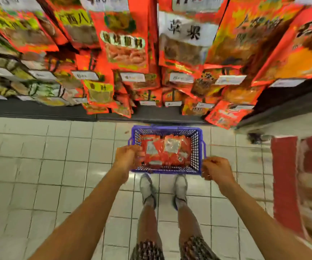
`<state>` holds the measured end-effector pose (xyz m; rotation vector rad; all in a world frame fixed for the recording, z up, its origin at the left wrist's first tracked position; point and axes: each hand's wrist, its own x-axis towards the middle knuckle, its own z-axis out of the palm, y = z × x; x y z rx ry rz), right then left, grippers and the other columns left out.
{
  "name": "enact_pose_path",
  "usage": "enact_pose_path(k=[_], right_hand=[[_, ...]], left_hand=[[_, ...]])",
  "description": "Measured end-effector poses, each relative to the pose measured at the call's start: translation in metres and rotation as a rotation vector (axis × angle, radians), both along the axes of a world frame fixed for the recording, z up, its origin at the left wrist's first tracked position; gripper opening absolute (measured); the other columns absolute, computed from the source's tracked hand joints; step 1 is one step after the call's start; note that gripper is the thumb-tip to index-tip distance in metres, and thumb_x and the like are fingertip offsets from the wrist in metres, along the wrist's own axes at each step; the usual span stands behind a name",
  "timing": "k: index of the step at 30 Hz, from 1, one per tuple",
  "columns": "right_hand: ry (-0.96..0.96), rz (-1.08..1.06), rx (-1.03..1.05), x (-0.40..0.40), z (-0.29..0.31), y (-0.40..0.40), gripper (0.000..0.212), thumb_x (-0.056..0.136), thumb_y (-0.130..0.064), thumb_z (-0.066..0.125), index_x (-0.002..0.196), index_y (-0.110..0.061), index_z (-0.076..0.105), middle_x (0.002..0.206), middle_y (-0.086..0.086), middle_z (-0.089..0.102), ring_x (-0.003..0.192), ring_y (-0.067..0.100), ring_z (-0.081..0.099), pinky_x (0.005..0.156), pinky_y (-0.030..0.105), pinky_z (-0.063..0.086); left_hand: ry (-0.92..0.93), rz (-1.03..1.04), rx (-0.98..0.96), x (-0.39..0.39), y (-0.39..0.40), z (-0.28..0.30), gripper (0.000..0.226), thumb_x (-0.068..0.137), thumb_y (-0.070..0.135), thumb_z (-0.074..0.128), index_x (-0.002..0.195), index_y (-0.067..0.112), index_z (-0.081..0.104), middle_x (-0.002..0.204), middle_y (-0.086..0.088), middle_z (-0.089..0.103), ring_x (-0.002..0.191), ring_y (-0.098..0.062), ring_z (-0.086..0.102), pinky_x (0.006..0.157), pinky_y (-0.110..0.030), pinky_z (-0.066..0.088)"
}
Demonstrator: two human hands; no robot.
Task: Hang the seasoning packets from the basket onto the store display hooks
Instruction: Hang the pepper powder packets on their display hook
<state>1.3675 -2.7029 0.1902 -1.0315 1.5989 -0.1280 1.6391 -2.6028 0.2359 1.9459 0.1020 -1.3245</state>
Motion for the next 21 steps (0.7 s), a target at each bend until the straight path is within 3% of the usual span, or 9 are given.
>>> enact_pose_path(k=[5, 8, 10, 12, 13, 17, 21], right_hand=[[0.117, -0.021, 0.211, 0.004, -0.139, 0.03, 0.016, 0.094, -0.004, 0.059, 0.08, -0.009, 0.064, 0.065, 0.015, 0.064, 0.047, 0.024, 0.058, 0.049, 0.026, 0.045], [0.185, 0.058, 0.251, 0.014, -0.234, 0.034, 0.009, 0.096, -0.003, 0.057, 0.092, -0.004, 0.066, 0.069, 0.014, 0.063, 0.047, 0.02, 0.06, 0.052, 0.027, 0.047], [0.233, 0.146, 0.208, 0.019, -0.296, 0.029, 0.014, 0.096, -0.008, 0.058, 0.101, -0.002, 0.069, 0.083, 0.016, 0.068, 0.066, 0.026, 0.067, 0.065, 0.038, 0.058], [0.257, 0.328, 0.216, 0.026, -0.353, 0.027, 0.02, 0.098, -0.011, 0.054, 0.107, 0.001, 0.068, 0.098, 0.021, 0.067, 0.088, 0.033, 0.065, 0.086, 0.046, 0.058], [0.274, 0.38, 0.215, 0.031, -0.382, 0.024, 0.02, 0.098, -0.012, 0.053, 0.103, 0.001, 0.067, 0.098, 0.021, 0.065, 0.09, 0.034, 0.063, 0.087, 0.044, 0.057], [0.34, 0.233, 0.154, 0.051, -0.482, 0.009, 0.019, 0.088, -0.027, 0.066, 0.08, -0.009, 0.067, 0.077, 0.01, 0.064, 0.079, 0.03, 0.062, 0.077, 0.046, 0.054], [0.255, 0.026, 0.169, 0.066, -0.553, 0.005, 0.024, 0.081, -0.03, 0.076, 0.102, -0.02, 0.07, 0.092, -0.004, 0.07, 0.092, 0.021, 0.068, 0.077, 0.03, 0.053]], left_hand=[[0.09, -0.006, 0.127, 0.009, 0.024, -0.125, 0.012, 0.097, 0.014, 0.058, 0.088, 0.012, 0.065, 0.082, -0.011, 0.068, 0.072, -0.026, 0.063, 0.068, -0.029, 0.048], [0.164, 0.002, 0.181, 0.023, 0.033, -0.211, 0.024, 0.1, 0.013, 0.049, 0.083, 0.013, 0.067, 0.071, -0.006, 0.07, 0.061, -0.021, 0.067, 0.066, -0.028, 0.046], [0.18, -0.036, 0.191, 0.03, 0.033, -0.265, 0.035, 0.102, 0.011, 0.044, 0.079, 0.016, 0.07, 0.061, 0.002, 0.071, 0.053, -0.013, 0.068, 0.06, -0.024, 0.051], [0.118, -0.112, 0.223, 0.03, 0.034, -0.316, 0.02, 0.101, 0.006, 0.049, 0.091, 0.012, 0.065, 0.068, 0.0, 0.07, 0.058, -0.013, 0.067, 0.051, -0.02, 0.055], [0.1, -0.115, 0.234, 0.029, 0.035, -0.344, 0.014, 0.1, 0.004, 0.051, 0.093, 0.01, 0.063, 0.069, -0.002, 0.069, 0.059, -0.015, 0.066, 0.05, -0.021, 0.054], [0.111, -0.134, 0.278, 0.022, 0.044, -0.436, 0.011, 0.096, 0.01, 0.054, 0.092, 0.01, 0.064, 0.073, -0.007, 0.066, 0.062, -0.022, 0.058, 0.06, -0.03, 0.048], [0.096, -0.167, 0.251, 0.013, 0.059, -0.494, 0.024, 0.096, 0.012, 0.049, 0.08, 0.014, 0.067, 0.072, -0.004, 0.071, 0.061, -0.018, 0.065, 0.06, -0.028, 0.053]])
